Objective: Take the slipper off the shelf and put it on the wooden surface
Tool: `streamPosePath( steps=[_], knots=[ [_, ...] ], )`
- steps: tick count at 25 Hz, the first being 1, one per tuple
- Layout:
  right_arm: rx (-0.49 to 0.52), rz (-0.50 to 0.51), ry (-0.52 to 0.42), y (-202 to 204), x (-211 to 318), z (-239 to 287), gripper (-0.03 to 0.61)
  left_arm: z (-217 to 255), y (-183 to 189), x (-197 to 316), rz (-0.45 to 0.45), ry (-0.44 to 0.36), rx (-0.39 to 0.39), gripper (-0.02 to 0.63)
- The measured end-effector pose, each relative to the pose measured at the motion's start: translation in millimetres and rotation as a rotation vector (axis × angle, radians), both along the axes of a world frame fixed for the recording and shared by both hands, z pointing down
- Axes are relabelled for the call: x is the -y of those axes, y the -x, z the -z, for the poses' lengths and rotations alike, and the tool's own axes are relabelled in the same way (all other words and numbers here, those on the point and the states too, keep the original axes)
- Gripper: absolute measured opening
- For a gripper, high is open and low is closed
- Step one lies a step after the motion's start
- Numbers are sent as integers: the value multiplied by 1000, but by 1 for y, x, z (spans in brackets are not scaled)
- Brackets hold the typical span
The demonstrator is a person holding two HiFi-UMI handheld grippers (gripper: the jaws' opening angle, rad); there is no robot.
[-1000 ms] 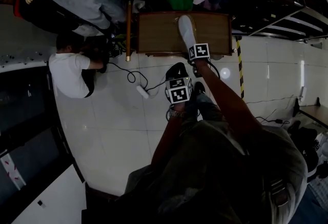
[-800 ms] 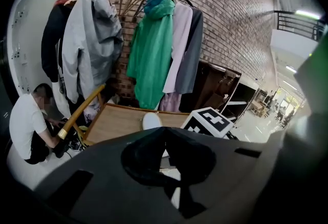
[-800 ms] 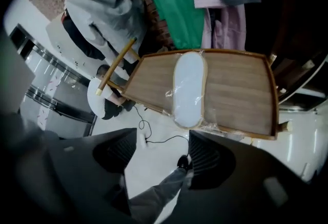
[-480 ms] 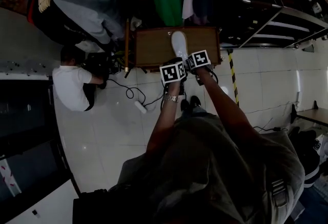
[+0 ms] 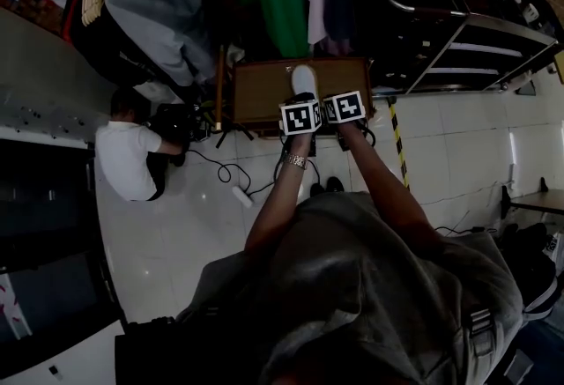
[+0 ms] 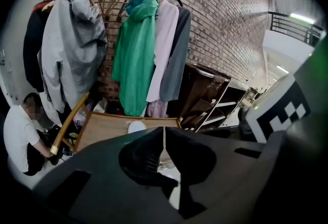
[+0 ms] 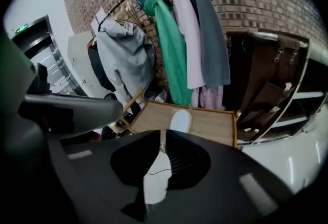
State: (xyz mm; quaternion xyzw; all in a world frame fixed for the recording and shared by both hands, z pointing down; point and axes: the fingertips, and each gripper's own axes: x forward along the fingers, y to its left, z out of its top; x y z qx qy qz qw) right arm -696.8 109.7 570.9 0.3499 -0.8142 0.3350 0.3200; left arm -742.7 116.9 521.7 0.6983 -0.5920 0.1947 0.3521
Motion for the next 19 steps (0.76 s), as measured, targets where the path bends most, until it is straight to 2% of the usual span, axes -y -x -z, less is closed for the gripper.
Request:
streamPosePath(
  steps=[8,19],
  knots=[
    [79,44,-74,11,-6,31,26,12,-10,-2,-7,-41,5,5],
    [81,52,-74,-2,-18,38,26,8,-18,-13,1,-28,-7,5]
  ],
)
